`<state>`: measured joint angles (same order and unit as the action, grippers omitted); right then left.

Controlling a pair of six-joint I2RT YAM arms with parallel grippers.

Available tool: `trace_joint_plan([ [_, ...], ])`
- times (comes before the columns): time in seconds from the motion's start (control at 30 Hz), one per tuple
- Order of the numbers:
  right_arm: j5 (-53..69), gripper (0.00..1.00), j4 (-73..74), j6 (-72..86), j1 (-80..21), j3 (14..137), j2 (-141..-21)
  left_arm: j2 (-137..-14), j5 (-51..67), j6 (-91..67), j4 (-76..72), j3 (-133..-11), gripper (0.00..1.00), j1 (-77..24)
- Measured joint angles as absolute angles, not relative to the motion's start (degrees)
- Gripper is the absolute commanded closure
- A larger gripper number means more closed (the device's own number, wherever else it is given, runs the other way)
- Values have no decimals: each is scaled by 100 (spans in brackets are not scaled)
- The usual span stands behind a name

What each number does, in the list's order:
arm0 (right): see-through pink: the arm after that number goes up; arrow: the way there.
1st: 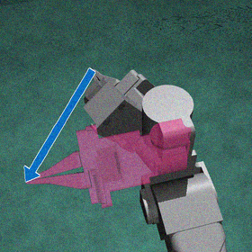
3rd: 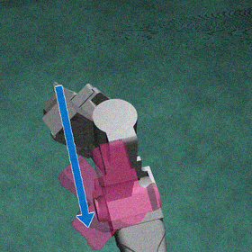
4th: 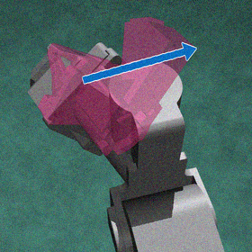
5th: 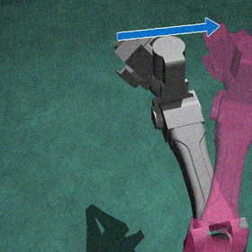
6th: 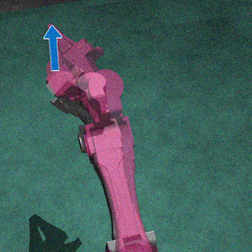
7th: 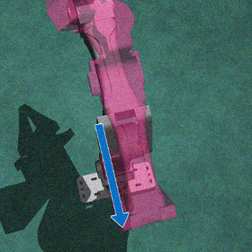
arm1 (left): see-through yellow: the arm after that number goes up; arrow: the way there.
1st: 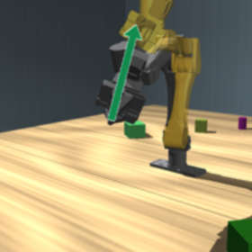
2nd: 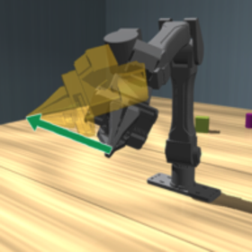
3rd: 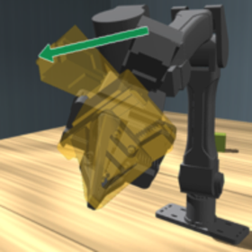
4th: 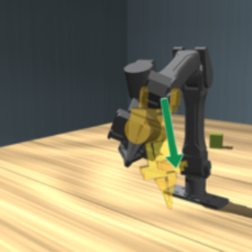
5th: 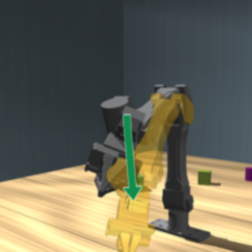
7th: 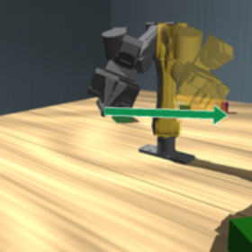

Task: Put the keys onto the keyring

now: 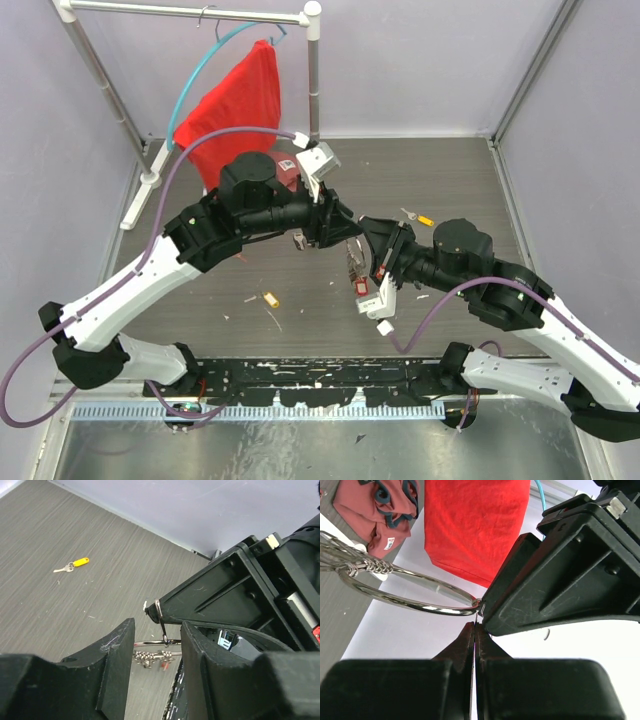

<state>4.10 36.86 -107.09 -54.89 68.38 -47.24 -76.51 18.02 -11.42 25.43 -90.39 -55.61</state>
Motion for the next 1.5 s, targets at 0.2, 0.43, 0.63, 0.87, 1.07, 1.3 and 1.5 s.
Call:
trace_joint_plan([
  [0.2, 412, 99, 3708, -10709, -5489, 6838, -4724, -7655, 1619, -1011, 2733, -9048, 55, -5627],
  [0.43, 412, 99, 3708, -10707, -5489, 6838, -4724, -7730, 1575, -904, 2849, -9168, 68, -5675],
  [0.63, 416, 99, 3743, -10707, -5485, 6838, -4724, -7802, 1570, -812, 3030, -9332, 85, -5712],
  [0.87, 397, 99, 3791, -10707, -5474, 6838, -4724, -7854, 1573, -753, 3100, -9382, 100, -5723],
  [1.07, 395, 99, 3791, -10707, -5474, 6838, -4718, -7885, 1566, -749, 3162, -9443, 100, -5721],
  [1.3, 397, 99, 3778, -10709, -5476, 6838, -4716, -7887, 1529, -775, 3247, -9511, 71, -5730],
  [1.5, 397, 99, 3780, -10707, -5476, 6838, -4707, -7769, 1525, -814, 3144, -9432, 60, -5732],
])
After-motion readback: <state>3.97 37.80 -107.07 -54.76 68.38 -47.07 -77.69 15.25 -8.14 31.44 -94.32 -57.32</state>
